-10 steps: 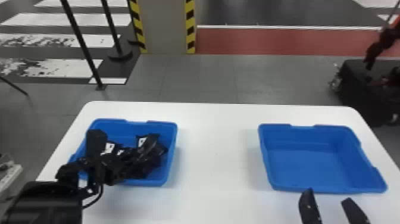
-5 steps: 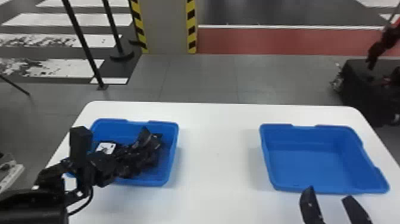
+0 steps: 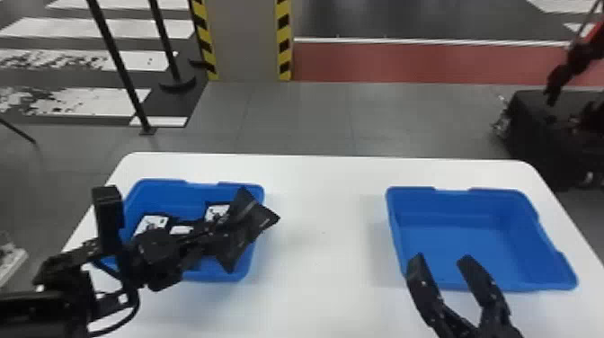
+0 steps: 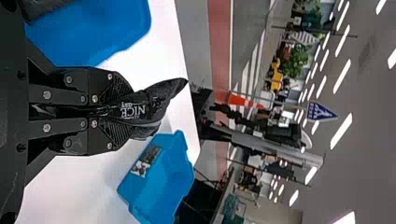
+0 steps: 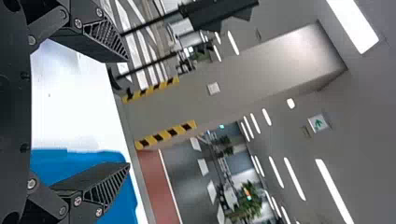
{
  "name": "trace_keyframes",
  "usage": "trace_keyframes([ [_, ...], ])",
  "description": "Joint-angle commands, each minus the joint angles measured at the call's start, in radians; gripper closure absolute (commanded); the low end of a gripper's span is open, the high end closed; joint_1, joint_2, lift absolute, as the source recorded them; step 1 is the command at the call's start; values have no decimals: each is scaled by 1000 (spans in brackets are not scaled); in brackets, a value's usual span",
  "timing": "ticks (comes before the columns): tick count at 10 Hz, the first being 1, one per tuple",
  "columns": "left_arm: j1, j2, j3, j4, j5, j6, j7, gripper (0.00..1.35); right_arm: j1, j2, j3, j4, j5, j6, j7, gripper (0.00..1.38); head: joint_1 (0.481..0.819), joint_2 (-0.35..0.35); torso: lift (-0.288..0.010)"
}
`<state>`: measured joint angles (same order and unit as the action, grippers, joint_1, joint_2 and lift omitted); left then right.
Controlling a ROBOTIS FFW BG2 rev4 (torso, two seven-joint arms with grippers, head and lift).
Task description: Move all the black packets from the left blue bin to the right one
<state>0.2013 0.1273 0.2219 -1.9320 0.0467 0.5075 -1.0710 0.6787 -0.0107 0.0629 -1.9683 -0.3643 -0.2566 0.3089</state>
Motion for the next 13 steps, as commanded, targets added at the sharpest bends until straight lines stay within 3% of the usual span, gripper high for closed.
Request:
trace_keyframes([
  [1,-30,8,-62,14,5,3,-14,1207,-70,-2,0,-6,-8,139,84,243,695,26,-110],
  [3,-69,-5,-98,68,21,10,-49,1207,-141,0,3,1,4,247,176,243,695,33,-110],
  [5,-128,-3,-150,107,21,37,-113,1207,-203,0,6,40,-12,276,200,243,695,27,-110],
  [7,-165,-3,-193,173,101,35,-133,1207,-276,0,9,67,-22,426,280,243,695,9,-110],
  [10,-194,-5,-230,210,116,52,-172,1207,-340,11,18,131,-21,431,311,243,695,13,-110],
  [11,-194,-6,-233,218,116,62,-173,1207,-355,11,18,148,-27,431,314,338,695,9,-110],
  [13,-194,-6,-234,223,119,69,-173,1207,-374,12,17,170,-35,431,331,957,695,3,-110],
])
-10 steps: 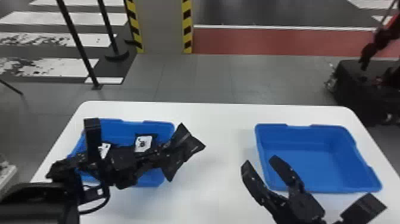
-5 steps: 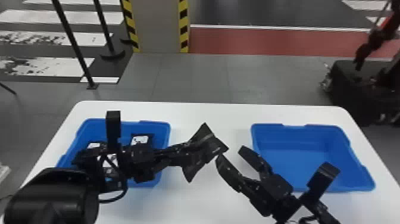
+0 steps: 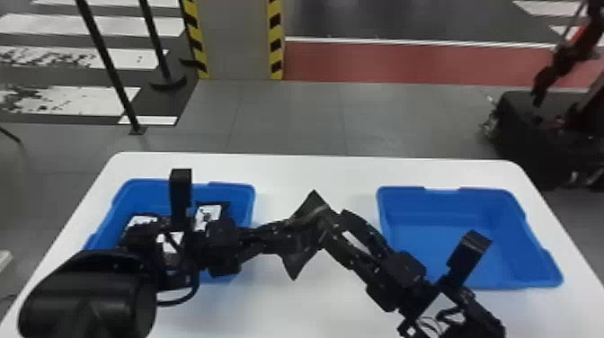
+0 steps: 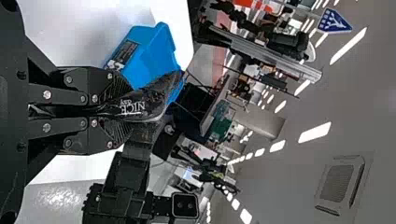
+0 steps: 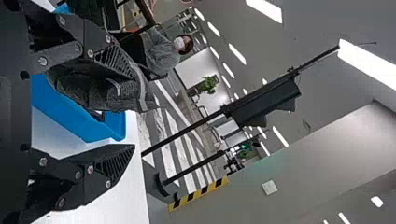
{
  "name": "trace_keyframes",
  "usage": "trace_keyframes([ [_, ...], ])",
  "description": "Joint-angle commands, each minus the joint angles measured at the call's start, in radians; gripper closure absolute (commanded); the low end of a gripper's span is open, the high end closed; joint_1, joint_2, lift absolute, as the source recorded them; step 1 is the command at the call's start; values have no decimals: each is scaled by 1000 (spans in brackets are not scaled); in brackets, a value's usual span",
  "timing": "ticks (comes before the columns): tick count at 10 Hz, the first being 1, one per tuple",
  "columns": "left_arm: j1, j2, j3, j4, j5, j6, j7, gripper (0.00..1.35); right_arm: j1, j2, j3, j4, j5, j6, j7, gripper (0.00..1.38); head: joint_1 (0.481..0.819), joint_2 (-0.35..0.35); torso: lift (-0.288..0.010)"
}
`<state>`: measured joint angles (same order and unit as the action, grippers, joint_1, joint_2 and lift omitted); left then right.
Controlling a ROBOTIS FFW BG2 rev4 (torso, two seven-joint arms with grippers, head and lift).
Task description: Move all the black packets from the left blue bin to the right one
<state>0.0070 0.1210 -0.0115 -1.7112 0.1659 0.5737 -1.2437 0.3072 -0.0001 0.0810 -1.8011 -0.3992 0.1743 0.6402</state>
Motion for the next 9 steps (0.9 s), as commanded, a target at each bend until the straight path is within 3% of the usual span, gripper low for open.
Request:
trace_keyframes([
  [1,0,-1,-2,4,0,10,0,1207,-5,1,-1,3,3,0,3,1018,695,3,-110],
  [2,0,-1,-2,7,0,5,0,1207,-18,1,-1,25,2,-3,27,1251,695,2,-110],
  [6,-7,-6,1,19,-2,3,1,1207,-77,1,0,121,-24,-66,115,1282,695,12,-110],
  [8,-5,-6,7,24,-2,-4,18,1197,-79,1,0,126,-35,-88,116,1282,695,13,-110],
  [9,5,-11,24,24,1,-34,49,969,-77,1,-1,133,-59,-101,115,1282,695,14,-110],
])
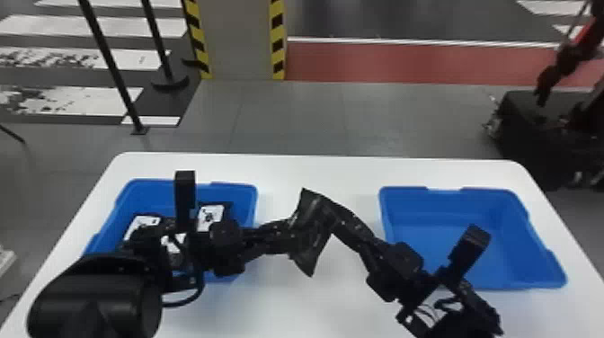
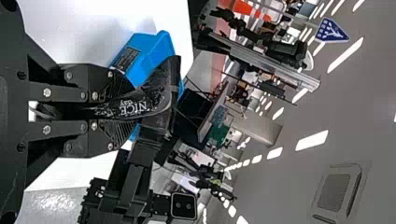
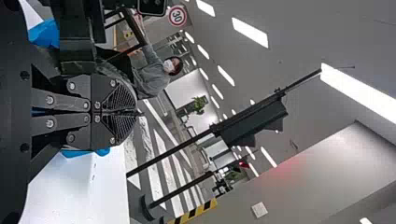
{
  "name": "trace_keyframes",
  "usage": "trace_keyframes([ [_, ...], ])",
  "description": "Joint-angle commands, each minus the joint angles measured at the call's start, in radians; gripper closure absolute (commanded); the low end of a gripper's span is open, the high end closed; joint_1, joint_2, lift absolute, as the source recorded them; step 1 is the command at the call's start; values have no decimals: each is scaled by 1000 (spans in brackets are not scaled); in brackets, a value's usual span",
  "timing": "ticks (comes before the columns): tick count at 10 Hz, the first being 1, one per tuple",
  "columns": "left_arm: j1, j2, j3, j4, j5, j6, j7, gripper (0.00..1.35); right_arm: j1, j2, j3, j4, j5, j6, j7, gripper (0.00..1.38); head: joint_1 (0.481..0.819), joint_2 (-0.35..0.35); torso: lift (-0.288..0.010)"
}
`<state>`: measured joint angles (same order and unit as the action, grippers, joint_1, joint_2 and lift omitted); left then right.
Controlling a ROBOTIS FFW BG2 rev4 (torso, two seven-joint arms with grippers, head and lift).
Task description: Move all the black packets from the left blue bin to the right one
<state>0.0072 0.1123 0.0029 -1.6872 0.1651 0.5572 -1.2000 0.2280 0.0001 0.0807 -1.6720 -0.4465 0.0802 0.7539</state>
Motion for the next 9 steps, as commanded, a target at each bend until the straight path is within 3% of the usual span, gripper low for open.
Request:
trace_keyframes([
  [1,17,-8,26,0,5,-25,25,619,0,1,-2,4,-24,-14,1,1282,695,17,-110],
  [2,32,-8,37,0,5,-35,46,334,-2,1,-6,4,-29,-19,1,1282,695,20,-110],
  [3,57,-10,54,0,13,-35,71,162,-7,1,-22,7,-26,-24,-4,1282,695,27,-110],
  [4,88,-11,75,0,36,-49,79,101,-10,1,-53,7,-21,-34,-27,1282,695,30,-110],
  [7,125,-10,120,-8,94,-238,80,124,-27,-6,-245,14,78,-46,-100,1282,695,-22,-110],
  [9,157,-20,173,-44,114,-324,105,121,-61,-58,-285,93,71,-95,-194,1282,695,-101,-110],
])
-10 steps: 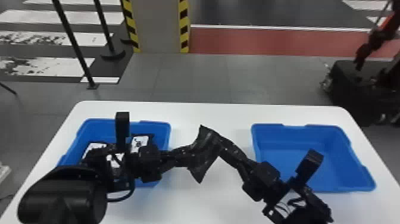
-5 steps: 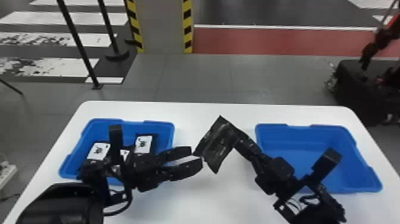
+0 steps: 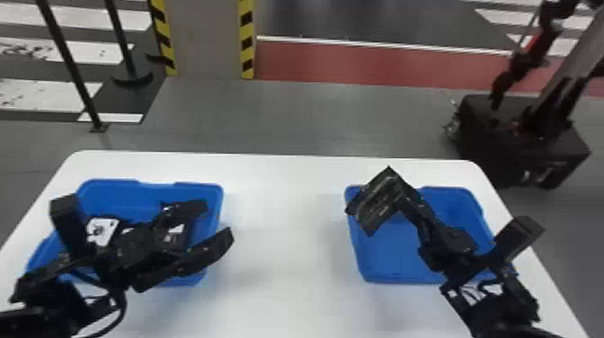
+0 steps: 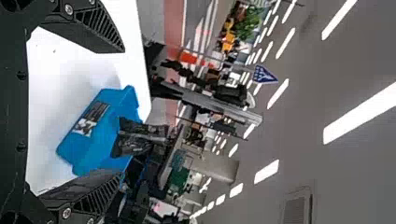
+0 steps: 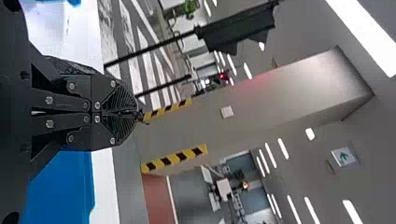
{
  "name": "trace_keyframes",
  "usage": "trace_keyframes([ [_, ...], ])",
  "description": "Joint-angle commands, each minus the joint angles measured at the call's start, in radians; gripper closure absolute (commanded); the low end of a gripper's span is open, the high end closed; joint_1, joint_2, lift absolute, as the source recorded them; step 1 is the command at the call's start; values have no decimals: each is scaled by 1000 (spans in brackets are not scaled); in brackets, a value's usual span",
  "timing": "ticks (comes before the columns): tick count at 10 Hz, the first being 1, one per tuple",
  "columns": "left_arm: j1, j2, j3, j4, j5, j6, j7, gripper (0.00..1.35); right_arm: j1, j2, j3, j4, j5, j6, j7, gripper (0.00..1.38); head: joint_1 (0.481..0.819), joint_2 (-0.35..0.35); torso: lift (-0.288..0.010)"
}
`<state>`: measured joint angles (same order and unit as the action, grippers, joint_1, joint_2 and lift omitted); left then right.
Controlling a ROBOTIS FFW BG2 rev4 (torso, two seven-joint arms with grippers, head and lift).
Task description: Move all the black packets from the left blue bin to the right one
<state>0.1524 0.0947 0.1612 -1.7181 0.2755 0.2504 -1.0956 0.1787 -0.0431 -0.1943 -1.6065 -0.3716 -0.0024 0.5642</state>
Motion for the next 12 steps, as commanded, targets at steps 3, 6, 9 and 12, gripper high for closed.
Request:
trace_keyframes([
  [3,88,-4,84,-92,21,-74,65,125,-17,-27,-36,91,-44,-37,-115,1078,695,-137,-110],
  [6,176,-1,159,-173,-22,-54,131,125,47,3,-33,22,-115,-37,-121,85,695,-114,-110],
  [9,211,-7,242,-224,-118,32,201,125,138,35,-16,-135,-138,-30,-112,341,695,-48,-110],
  [12,186,-18,251,-247,-193,159,292,130,185,35,9,-206,-153,24,-76,354,695,42,-110],
])
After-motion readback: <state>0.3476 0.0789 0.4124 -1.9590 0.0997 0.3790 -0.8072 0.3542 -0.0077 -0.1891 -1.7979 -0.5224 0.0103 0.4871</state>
